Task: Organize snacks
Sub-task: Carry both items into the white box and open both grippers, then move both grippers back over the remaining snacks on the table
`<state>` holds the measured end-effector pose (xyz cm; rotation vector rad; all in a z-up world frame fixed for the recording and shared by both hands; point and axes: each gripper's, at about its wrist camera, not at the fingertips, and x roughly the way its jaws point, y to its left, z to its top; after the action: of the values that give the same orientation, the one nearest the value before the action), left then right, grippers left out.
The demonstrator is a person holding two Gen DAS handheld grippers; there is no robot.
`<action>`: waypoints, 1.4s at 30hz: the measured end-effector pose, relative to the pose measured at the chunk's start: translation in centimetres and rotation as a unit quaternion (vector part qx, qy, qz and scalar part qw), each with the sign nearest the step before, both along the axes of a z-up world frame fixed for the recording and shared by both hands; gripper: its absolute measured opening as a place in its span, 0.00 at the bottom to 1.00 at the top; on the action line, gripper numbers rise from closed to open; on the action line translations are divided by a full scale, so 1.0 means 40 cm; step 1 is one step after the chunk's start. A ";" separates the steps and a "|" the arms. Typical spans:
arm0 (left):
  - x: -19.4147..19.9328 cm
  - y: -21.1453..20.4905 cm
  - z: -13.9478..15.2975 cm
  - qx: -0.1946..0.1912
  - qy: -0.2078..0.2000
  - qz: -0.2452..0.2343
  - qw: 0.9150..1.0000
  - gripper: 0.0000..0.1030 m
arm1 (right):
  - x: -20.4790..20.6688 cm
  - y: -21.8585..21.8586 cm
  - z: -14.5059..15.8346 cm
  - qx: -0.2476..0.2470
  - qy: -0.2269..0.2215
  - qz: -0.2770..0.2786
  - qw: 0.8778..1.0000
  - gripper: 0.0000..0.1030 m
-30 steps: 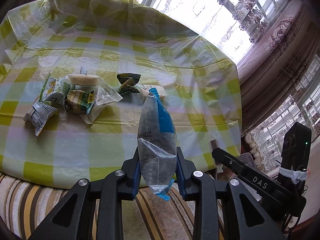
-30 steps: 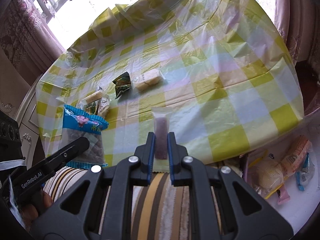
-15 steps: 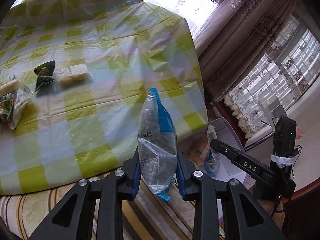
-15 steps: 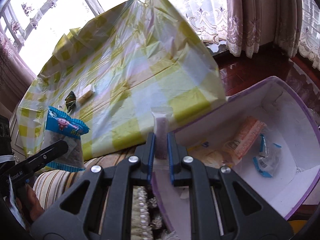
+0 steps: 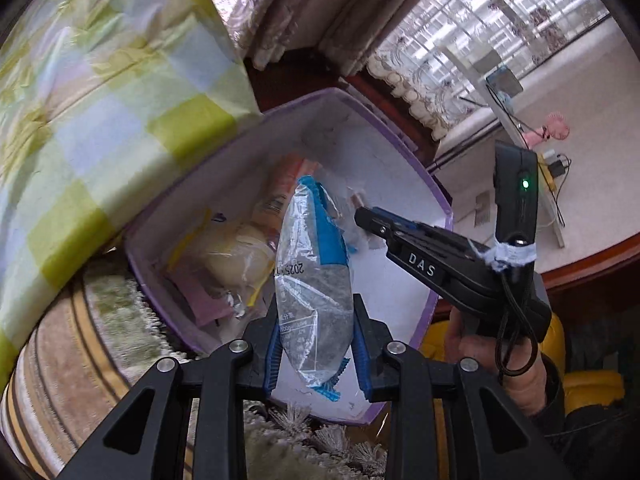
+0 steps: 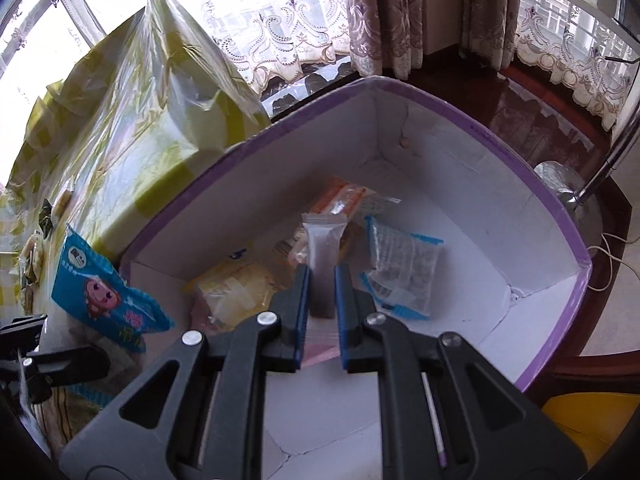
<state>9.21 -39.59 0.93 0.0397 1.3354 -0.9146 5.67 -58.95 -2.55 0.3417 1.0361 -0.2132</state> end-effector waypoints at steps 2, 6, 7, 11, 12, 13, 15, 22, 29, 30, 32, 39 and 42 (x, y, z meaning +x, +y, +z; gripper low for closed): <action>-0.015 -0.050 -0.020 0.013 0.020 -0.035 0.999 0.30 | -0.008 -0.023 -0.013 -0.014 0.011 -0.007 1.000 0.15; -0.027 -0.129 -0.068 0.039 0.061 -0.079 0.994 0.30 | -0.022 -0.053 -0.031 -0.028 0.026 -0.010 0.999 0.15; -0.028 -0.144 -0.082 0.048 0.070 -0.086 0.993 0.30 | -0.024 -0.058 -0.036 -0.033 0.030 -0.011 0.999 0.15; -0.041 -0.188 -0.122 0.067 0.094 -0.100 0.988 0.30 | -0.035 -0.078 -0.050 -0.045 0.038 -0.015 0.998 0.15; -0.040 -0.201 -0.134 0.069 0.104 -0.103 0.987 0.30 | -0.034 -0.084 -0.052 -0.046 0.039 -0.015 0.998 0.15; -0.043 -0.209 -0.144 0.072 0.113 -0.105 0.985 0.30 | -0.034 -0.090 -0.053 -0.045 0.041 -0.016 0.998 0.15; -0.047 -0.223 -0.160 0.080 0.119 -0.105 0.984 0.30 | -0.036 -0.094 -0.056 -0.043 0.044 -0.013 0.998 0.16; -0.037 -0.260 -0.223 0.104 0.158 -0.091 0.978 0.38 | -0.041 -0.112 -0.053 -0.034 0.045 -0.013 0.998 0.21; -0.018 -0.241 -0.182 0.083 0.135 -0.062 0.985 0.41 | -0.044 -0.126 -0.029 -0.031 0.024 -0.024 0.999 0.61; -0.015 -0.231 -0.169 0.078 0.131 -0.057 0.987 0.41 | -0.045 -0.128 -0.025 -0.032 0.023 -0.026 0.999 0.62; -0.007 -0.210 -0.137 0.055 0.121 -0.040 0.990 0.41 | -0.045 -0.131 -0.018 -0.035 0.024 -0.031 0.999 0.62; 0.050 -0.058 0.003 -0.012 0.041 0.042 0.998 0.41 | -0.040 -0.151 0.021 -0.048 0.017 -0.052 0.997 0.69; 0.069 0.018 0.036 -0.025 0.016 0.081 0.996 0.41 | -0.030 -0.136 0.044 -0.053 0.011 -0.047 0.997 0.69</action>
<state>11.98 -38.87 2.36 -0.1217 1.3241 -0.8129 4.48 -64.38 -0.78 0.2935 1.0273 -0.3562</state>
